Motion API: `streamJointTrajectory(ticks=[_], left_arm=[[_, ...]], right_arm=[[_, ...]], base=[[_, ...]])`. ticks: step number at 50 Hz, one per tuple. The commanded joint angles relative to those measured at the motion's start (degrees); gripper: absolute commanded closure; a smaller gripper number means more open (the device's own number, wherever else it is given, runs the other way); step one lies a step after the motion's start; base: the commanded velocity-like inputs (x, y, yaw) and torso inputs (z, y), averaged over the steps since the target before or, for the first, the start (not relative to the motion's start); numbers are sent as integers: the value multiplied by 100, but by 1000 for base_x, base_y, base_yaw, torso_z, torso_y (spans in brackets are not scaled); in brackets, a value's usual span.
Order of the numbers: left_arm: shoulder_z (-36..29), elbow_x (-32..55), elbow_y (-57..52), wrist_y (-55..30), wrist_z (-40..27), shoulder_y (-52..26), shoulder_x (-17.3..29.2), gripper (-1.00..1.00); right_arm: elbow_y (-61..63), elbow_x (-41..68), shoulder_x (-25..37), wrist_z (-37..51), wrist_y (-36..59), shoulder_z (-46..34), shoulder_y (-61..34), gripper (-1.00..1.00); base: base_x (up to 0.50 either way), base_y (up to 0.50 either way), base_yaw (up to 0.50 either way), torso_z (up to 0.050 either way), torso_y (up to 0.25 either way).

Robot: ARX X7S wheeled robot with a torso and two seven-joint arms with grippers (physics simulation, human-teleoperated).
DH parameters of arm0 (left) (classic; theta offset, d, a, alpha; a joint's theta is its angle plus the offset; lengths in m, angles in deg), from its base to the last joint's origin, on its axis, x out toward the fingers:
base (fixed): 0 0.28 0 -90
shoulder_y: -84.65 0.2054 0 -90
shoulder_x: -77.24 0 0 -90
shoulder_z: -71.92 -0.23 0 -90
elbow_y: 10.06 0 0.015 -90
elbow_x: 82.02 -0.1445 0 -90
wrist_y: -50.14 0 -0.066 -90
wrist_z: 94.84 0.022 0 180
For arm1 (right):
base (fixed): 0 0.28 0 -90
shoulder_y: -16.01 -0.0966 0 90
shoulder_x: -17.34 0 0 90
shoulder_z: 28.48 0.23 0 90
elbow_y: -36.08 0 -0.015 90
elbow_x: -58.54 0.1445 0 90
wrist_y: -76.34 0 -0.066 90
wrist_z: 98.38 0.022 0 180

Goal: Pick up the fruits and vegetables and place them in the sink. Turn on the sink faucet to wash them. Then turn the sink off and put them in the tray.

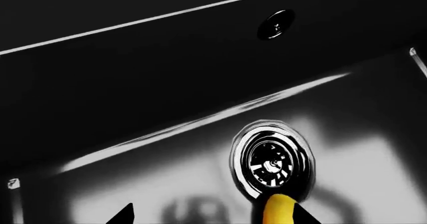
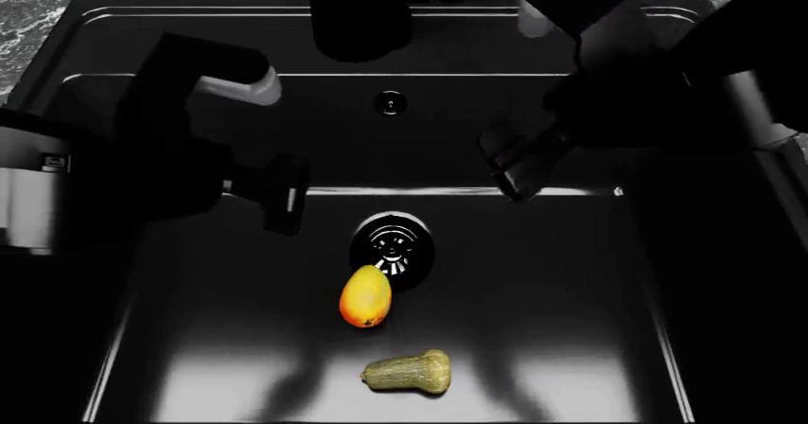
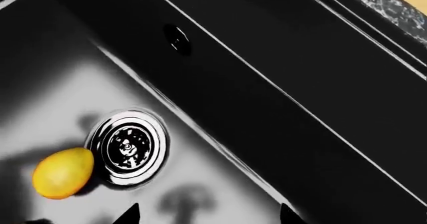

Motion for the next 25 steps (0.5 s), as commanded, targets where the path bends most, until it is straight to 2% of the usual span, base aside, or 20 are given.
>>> streamJointTrajectory(ticks=[1,13,25], left_arm=[[-38,-67,81,-15,42,24,-51,-100],[-36,-119,80,10,103,71,-25,-100],[-25,-134,54,32,120,103,26,-100]], right_arm=[[240,-81,-211,-532,202,-329,313,-100],[743,-447,-391,-1480,70,-589,511,-100],[1029,-646,-543,-1855,-19,-766,639,-100]], base=[[0,0,0,0,0],[0,0,0,0,0],[0,0,0,0,0]])
